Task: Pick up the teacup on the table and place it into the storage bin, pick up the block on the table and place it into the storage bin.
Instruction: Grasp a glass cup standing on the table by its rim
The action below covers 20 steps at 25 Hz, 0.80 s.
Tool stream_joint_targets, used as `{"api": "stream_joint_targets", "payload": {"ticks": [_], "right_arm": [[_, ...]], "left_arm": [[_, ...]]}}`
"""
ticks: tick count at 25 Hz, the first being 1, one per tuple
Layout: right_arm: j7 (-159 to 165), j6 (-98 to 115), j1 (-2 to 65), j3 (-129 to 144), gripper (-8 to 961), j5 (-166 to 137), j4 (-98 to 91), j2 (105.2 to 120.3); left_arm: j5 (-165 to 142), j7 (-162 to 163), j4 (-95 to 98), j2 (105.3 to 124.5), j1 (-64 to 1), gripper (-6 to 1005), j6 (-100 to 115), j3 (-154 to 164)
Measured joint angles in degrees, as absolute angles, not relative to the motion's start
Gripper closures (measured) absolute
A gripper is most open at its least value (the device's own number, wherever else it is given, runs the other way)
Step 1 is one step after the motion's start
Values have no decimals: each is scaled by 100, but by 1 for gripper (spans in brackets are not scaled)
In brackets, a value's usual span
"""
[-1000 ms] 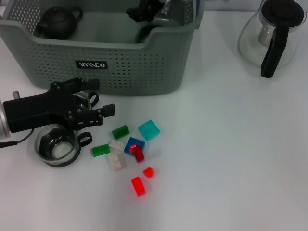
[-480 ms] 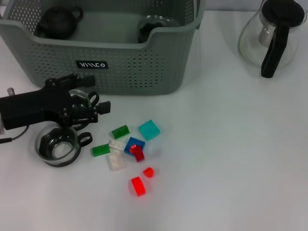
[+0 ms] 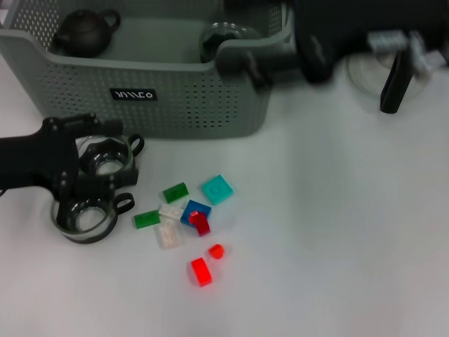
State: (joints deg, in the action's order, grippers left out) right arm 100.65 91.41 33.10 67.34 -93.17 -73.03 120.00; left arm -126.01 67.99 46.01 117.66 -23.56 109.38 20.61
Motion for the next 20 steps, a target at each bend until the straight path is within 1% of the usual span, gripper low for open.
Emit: {"api": "stream_joint_targets", "payload": {"ticks": [1,4,7,14,16,20], "right_arm": [[9865,9671,3279,6552,161,-9291,-7054,12001],[9567,10383,3268,6296,162,-9360,-6461,11982],[9626,10524,3294,6265,162,-9681,-6187,11955],[9850,10453,3585,6384,164,-10445,-5820,12014],[9873,10335,3684,6388,165,-10489,-5660,12006],[9854,10136,3823,6358,166,-10499,-5417,11983]], "left_arm": [[-12744,6801,4703,11758,-2370,127,11025,2081],[-13199,6803,5085,11761,-2404,127,11232,2193],[-13509,6845,5567,11795,-2371,126,11302,2450],[-14119,7559,6587,11831,-2340,126,11425,3234],[-14403,7800,6828,11881,-2338,126,11419,3457],[-14807,7932,7407,12129,-2328,127,11380,3581]]}}
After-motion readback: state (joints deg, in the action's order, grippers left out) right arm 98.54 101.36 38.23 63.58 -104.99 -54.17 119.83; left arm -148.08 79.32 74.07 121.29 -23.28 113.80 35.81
